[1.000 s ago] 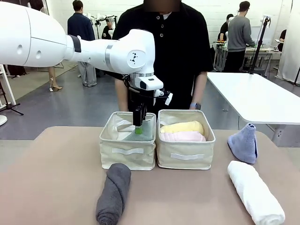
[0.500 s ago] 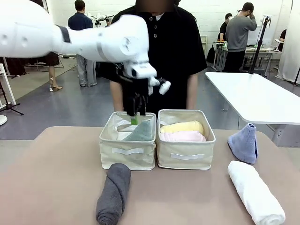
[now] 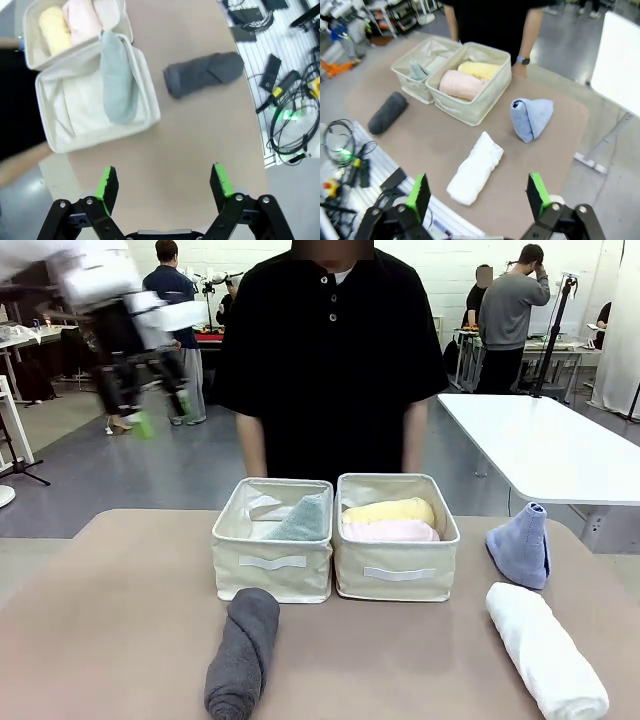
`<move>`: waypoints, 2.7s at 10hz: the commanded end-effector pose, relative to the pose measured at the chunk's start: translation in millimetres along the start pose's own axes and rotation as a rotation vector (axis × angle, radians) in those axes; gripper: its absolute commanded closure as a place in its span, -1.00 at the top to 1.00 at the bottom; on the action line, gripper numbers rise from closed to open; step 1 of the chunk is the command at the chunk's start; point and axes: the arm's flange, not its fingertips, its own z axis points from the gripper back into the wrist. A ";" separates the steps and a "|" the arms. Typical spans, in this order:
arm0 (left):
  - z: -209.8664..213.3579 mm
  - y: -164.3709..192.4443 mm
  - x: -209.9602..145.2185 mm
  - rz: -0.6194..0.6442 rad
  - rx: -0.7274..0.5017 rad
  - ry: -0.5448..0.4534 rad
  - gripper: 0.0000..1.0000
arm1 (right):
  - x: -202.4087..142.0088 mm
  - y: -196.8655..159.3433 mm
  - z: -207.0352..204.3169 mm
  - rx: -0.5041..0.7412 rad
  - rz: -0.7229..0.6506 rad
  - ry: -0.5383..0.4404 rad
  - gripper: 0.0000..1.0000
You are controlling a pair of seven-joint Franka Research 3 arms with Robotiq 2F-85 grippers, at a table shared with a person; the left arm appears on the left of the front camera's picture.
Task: Sort the towels based on their folding style.
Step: Pick up one triangle-folded towel and place it in the left Fabric basket, then pick up another triangle-folded towel from the table and place it in the left Fabric basket.
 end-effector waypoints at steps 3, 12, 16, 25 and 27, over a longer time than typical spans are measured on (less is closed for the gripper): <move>-39.3 -28.8 -47.4 0.265 0.009 0.021 0.90 | 0.9 0.0 -1.5 -0.013 -0.006 0.003 1.00; 38.4 -39.0 -145.7 0.340 0.180 -0.488 0.90 | 0.9 0.0 -1.5 -0.013 -0.006 0.003 1.00; 87.7 -84.6 -252.0 0.460 0.346 -0.694 0.90 | 0.9 0.0 -1.5 -0.013 -0.006 0.003 1.00; 55.0 -123.3 -311.9 0.305 0.242 -0.838 0.90 | 34.6 23.1 -45.5 -0.121 0.080 0.190 1.00; 55.0 -123.3 -311.9 0.305 0.242 -0.838 0.90 | 58.8 35.9 -106.0 -0.191 0.124 0.362 1.00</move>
